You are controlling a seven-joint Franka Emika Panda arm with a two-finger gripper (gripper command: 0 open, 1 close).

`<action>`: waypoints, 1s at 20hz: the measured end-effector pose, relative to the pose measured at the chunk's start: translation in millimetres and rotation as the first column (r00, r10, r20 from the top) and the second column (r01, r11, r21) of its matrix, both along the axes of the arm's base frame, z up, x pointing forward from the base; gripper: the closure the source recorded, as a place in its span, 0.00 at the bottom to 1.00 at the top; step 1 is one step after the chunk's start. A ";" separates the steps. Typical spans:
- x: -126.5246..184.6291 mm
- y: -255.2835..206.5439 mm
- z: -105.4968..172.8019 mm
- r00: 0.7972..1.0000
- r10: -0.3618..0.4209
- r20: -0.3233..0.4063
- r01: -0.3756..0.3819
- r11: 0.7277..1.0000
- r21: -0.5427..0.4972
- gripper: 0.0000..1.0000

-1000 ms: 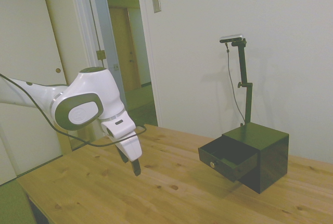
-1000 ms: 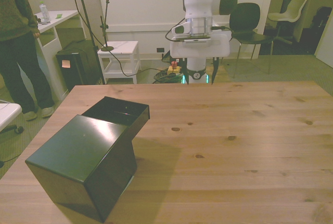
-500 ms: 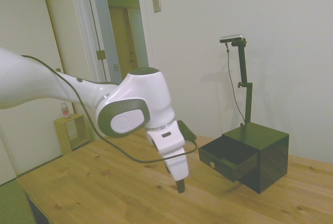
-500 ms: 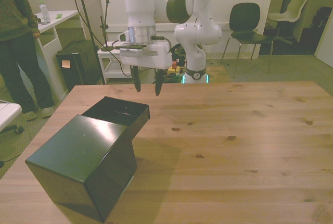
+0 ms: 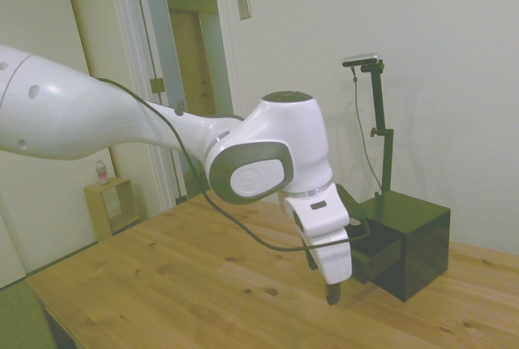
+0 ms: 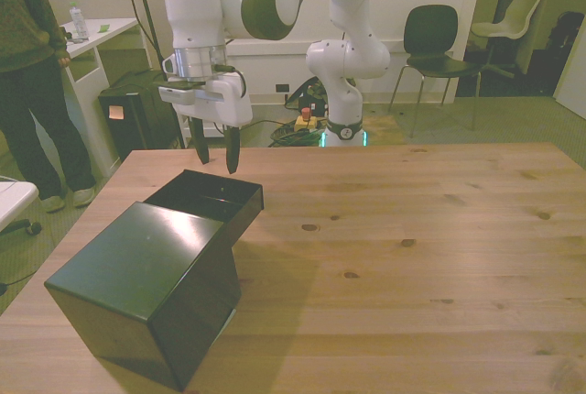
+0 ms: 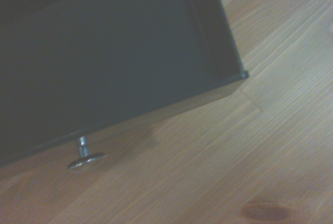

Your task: Close the top drawer

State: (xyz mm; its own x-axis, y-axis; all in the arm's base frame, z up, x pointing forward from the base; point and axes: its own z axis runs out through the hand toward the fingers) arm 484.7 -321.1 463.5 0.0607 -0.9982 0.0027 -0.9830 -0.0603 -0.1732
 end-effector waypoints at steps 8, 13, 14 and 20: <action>34.8 -17.2 0.3 0.993 0.086 -0.078 -0.087 0.996 -0.008 1.00; 43.3 -21.0 -9.3 0.989 0.106 -0.105 -0.108 0.994 -0.018 1.00; 43.5 -21.2 -10.6 0.988 0.109 -0.111 -0.112 0.993 -0.022 1.00; 48.0 -16.8 -9.3 0.985 0.131 -0.111 -0.136 0.990 -0.035 1.00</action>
State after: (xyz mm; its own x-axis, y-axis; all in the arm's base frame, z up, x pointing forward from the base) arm 532.6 -337.9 454.2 0.1955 -0.9802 0.0311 -0.9785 -0.1971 -0.0609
